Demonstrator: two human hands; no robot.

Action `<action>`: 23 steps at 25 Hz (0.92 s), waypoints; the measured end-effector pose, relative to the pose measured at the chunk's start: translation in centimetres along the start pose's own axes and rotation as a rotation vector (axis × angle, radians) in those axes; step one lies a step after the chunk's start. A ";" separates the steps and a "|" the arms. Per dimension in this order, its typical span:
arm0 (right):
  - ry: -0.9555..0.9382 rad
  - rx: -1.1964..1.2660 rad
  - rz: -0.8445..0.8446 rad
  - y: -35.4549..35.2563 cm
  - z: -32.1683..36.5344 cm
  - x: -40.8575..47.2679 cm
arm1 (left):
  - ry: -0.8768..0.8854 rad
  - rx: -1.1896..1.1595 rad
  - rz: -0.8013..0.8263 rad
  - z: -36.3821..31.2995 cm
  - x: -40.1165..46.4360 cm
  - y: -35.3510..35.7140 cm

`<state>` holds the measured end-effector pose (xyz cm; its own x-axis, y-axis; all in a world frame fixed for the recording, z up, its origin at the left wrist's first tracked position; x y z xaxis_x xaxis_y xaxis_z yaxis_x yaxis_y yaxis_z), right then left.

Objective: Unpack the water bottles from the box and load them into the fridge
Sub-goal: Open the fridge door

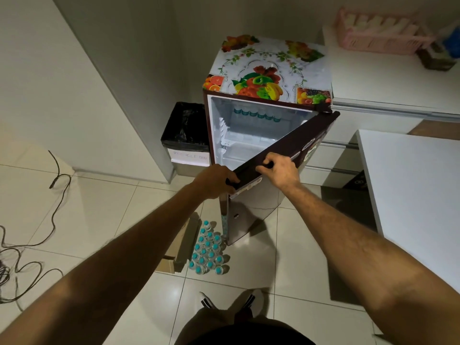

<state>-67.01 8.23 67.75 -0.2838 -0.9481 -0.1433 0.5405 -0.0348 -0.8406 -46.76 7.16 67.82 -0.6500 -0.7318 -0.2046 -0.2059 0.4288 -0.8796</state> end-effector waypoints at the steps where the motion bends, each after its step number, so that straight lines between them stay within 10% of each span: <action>1: 0.000 -0.021 -0.009 -0.1 -0.3 -0.3 | 0.012 0.013 0.014 -0.6 -0.2 0.4; 8: -0.066 -0.395 -0.114 0.2 -1.9 -3.9 | 0.109 -0.147 -0.019 -3.3 -1.0 2.1; 23: 0.207 -0.242 -0.138 -2.3 -10.1 -9.0 | -0.049 -0.150 -0.252 -0.5 -0.6 2.7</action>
<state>-73.68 20.02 65.69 -0.5088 -0.8548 -0.1018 0.2891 -0.0583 -0.9555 -47.25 9.02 65.82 -0.5292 -0.8484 -0.0119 -0.4640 0.3011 -0.8331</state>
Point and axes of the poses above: each hand's wrist, its own x-axis towards the middle knuckle, its own y-axis out of the palm, z = x × y, the point moved 5 cm from there along x, towards the middle knuckle, and after that the axes turned 8 degrees about y, right-handed, at the moved point
